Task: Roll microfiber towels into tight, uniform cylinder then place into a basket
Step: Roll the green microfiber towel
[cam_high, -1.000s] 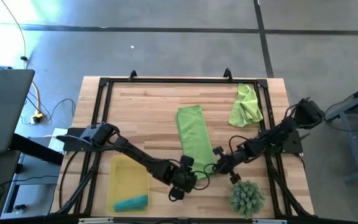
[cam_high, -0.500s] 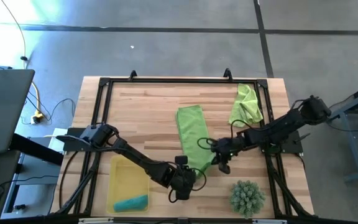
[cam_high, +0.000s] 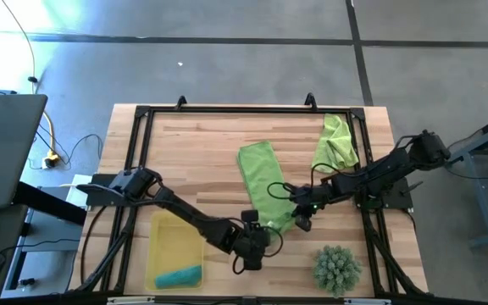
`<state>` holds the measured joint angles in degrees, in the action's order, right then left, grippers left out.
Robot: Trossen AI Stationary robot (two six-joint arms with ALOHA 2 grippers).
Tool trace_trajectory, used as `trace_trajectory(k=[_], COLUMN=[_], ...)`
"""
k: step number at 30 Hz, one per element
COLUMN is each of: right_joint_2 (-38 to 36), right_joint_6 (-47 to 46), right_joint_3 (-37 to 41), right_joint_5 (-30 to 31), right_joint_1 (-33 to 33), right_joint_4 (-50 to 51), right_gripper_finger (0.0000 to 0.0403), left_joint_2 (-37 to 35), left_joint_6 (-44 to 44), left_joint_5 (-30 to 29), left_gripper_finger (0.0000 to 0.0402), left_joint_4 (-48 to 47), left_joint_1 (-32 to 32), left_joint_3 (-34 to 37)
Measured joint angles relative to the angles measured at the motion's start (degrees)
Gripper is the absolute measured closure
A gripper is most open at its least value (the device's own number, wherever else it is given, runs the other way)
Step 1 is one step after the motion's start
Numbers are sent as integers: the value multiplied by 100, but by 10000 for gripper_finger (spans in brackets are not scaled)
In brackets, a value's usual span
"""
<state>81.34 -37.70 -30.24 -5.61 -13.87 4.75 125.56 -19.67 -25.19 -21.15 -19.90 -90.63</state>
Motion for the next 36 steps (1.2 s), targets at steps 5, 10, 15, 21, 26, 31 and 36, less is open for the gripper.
trace_trajectory(k=[5,10,15,21,26,31,36], right_joint_2=[-9,-9,-9,-9,-11,-11,-11], right_joint_6=[398,653,681,649,230,113,43], right_joint_3=[0,0,0,0,-2,-2,-2], right_joint_5=[-105,-201,-200,-197,-195,-191,-190], right_joint_1=[-13,-13,-13,-13,63,181,199], right_joint_4=[15,57,56,32,168,258,275], right_gripper_finger=[403,403,403,403,403,403,403], left_joint_2=[0,34,154,347,447,496,520], left_joint_6=[105,534,941,887,784,1189,1256], left_joint_5=[-253,120,585,1392,1955,1587,765], left_gripper_finger=[259,259,259,259,259,259,259], left_joint_4=[14,519,1032,1252,1409,1468,1140], left_joint_1=[52,106,266,498,531,472,455], left_joint_3=[0,-2,-12,4,5,-2,-1])
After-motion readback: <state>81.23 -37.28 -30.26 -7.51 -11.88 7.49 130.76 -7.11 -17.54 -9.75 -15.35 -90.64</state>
